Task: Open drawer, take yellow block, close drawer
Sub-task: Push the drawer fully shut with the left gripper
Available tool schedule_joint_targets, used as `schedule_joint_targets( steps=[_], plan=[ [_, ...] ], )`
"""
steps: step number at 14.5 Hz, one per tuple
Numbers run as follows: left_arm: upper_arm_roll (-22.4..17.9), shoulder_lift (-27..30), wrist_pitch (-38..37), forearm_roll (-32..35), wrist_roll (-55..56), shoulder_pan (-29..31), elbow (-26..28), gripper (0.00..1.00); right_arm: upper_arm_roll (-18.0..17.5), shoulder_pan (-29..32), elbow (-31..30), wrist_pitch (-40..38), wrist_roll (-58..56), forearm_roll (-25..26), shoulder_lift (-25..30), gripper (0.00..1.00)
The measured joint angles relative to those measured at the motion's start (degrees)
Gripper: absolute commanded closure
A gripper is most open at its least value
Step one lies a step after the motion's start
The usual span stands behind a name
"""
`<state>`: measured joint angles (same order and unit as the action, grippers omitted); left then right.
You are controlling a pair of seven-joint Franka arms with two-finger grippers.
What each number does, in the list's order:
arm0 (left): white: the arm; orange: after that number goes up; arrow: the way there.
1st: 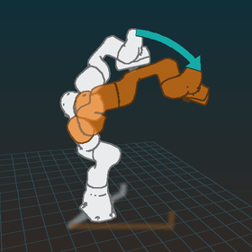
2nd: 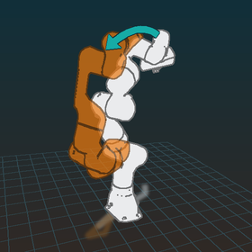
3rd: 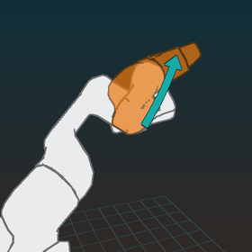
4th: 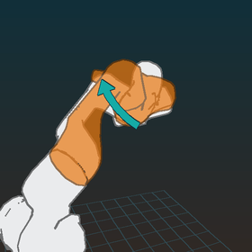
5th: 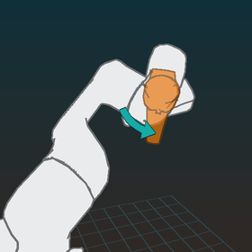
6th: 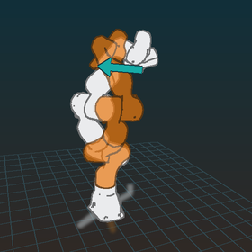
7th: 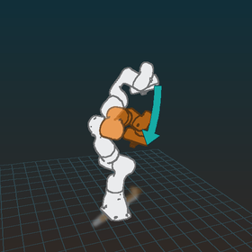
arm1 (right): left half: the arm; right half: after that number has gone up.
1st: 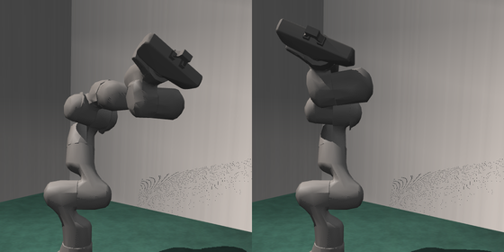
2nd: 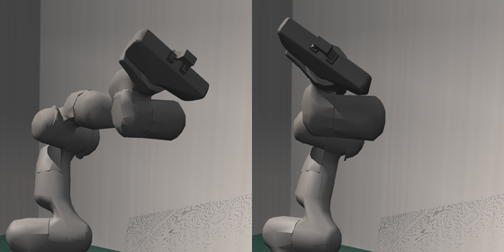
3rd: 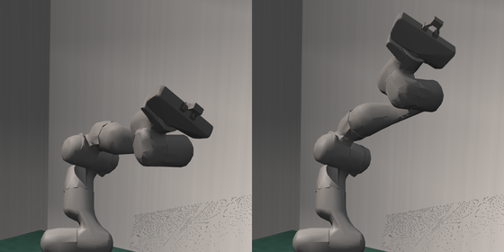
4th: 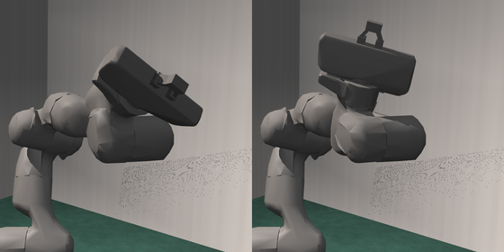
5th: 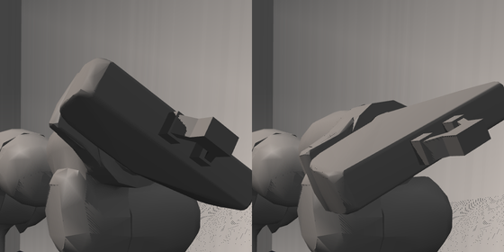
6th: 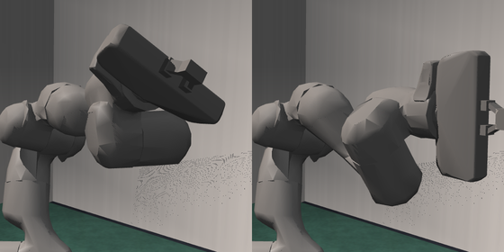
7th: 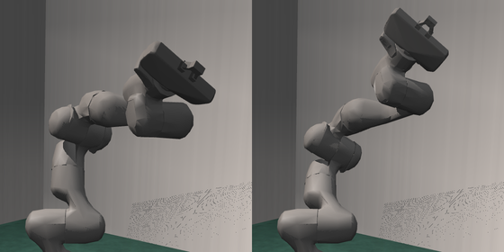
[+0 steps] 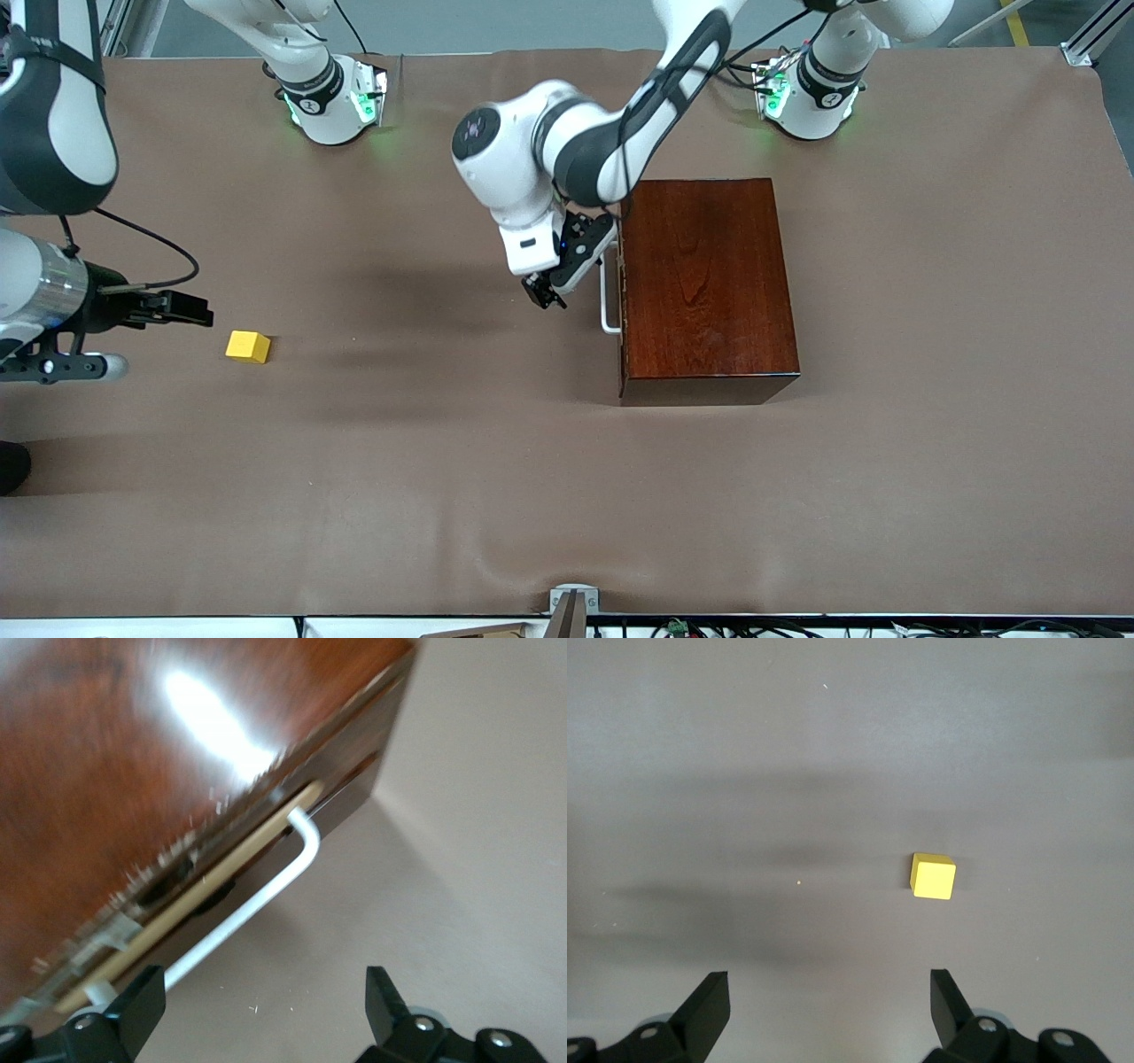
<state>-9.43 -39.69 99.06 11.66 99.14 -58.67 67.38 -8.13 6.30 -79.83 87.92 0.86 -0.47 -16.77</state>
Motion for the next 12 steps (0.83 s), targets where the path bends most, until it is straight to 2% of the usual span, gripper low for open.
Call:
schedule_joint_targets(
  steps=[3,6,12],
  plan=[
    [-0.1,6.2,-2.1,0.1,-11.6,3.2,0.4,0.0,-0.1,-0.1,2.0,-2.1,0.0,-0.1,1.5,0.0],
    [-0.1,12.5,-7.6,0.0,-28.2,8.4,1.9,0.0,-0.2,-0.9,2.4,-4.8,0.0,-0.3,4.6,0.0],
    [0.1,23.3,-13.5,-1.9,-52.8,18.5,5.8,0.0,-0.3,-2.9,2.3,-9.2,0.0,-0.3,10.9,0.0]
  ],
)
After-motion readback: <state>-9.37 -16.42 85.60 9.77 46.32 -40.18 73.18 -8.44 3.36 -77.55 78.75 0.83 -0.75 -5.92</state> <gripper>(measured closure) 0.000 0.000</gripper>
